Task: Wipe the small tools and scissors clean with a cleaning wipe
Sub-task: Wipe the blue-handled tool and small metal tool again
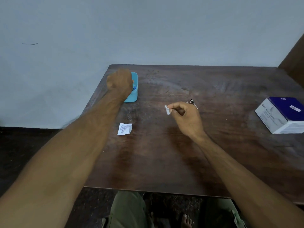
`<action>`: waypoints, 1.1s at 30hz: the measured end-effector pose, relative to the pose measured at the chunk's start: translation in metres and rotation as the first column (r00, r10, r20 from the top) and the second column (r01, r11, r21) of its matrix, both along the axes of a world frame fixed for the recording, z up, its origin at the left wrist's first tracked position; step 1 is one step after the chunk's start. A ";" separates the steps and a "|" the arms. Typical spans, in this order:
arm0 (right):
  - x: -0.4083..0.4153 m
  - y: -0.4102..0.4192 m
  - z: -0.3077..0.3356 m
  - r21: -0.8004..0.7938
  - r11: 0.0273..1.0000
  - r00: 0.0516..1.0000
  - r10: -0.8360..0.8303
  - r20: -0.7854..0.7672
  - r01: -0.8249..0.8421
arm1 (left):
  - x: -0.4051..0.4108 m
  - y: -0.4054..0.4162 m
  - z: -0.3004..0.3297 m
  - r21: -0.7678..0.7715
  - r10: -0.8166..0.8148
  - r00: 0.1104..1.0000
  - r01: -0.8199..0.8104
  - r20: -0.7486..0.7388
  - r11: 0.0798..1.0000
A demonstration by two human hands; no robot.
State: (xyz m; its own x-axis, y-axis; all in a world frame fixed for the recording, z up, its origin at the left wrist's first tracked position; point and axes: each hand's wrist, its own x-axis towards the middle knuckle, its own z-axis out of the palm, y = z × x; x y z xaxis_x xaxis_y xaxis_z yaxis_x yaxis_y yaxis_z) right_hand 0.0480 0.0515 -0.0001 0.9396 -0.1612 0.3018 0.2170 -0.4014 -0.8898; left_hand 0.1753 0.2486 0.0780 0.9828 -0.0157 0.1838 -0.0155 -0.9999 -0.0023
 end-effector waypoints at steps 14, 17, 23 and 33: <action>-0.015 -0.065 -0.007 0.133 0.933 0.940 -0.318 -0.123 0.333 | -0.098 -0.109 -0.065 -0.377 -0.135 0.990 0.112 -0.037 0.919; -0.021 -0.075 -0.009 0.131 0.923 0.929 -0.343 -0.140 0.361 | -0.106 -0.127 -0.071 -0.404 -0.139 0.987 0.096 -0.078 0.910; -0.029 -0.086 -0.014 0.134 0.918 0.922 -0.351 -0.164 0.373 | -0.119 -0.156 -0.066 -0.367 -0.146 0.982 0.094 -0.116 0.925; -0.036 -0.088 -0.019 0.154 0.920 0.927 -0.335 -0.168 0.361 | -0.116 -0.171 -0.063 -0.320 -0.058 0.992 0.020 -0.110 0.947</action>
